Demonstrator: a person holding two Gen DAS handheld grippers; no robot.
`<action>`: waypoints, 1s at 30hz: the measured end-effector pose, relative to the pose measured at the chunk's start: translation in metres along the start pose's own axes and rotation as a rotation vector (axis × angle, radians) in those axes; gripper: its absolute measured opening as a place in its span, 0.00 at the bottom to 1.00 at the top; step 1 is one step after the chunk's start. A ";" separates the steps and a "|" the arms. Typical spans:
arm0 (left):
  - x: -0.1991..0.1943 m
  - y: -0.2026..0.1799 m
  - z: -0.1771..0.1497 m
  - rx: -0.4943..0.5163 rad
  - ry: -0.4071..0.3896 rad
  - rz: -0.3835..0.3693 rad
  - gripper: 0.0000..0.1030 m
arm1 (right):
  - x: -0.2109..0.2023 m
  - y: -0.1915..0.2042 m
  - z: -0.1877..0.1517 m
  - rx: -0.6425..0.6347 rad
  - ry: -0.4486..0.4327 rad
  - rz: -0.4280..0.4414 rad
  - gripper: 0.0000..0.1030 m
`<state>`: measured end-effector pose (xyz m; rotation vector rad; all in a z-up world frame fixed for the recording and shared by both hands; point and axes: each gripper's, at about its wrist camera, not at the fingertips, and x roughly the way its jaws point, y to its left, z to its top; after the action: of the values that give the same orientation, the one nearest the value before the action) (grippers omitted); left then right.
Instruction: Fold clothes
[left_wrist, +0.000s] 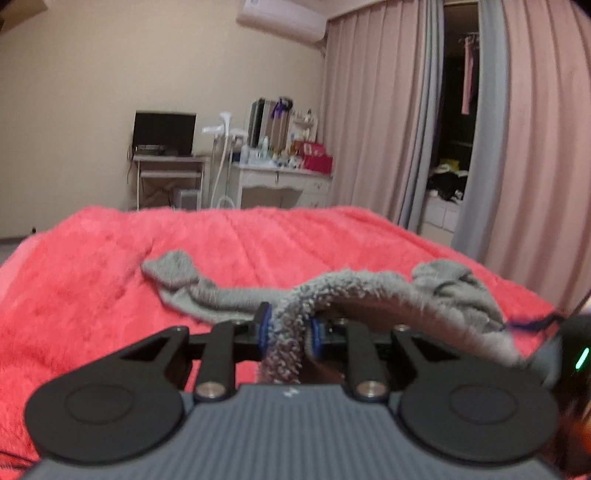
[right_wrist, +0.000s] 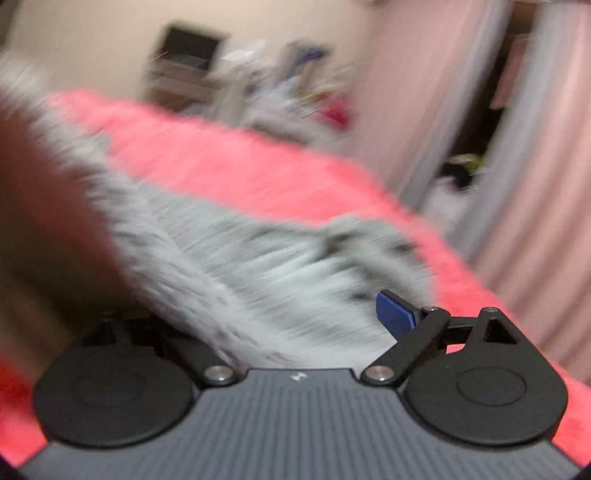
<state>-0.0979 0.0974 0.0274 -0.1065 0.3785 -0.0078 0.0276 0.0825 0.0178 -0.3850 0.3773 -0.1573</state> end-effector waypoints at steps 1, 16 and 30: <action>-0.002 -0.001 0.000 -0.002 -0.007 -0.006 0.26 | -0.001 -0.010 0.002 0.015 -0.038 -0.052 0.90; -0.020 -0.027 0.009 0.005 -0.175 -0.048 0.38 | 0.061 -0.113 -0.049 0.198 0.057 -0.198 1.00; -0.019 -0.083 -0.018 0.107 -0.027 -0.227 0.76 | -0.025 -0.134 0.055 0.170 -0.411 -0.239 0.99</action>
<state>-0.1212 0.0141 0.0266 -0.0432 0.3372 -0.2501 0.0150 -0.0166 0.1257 -0.2844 -0.0892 -0.3347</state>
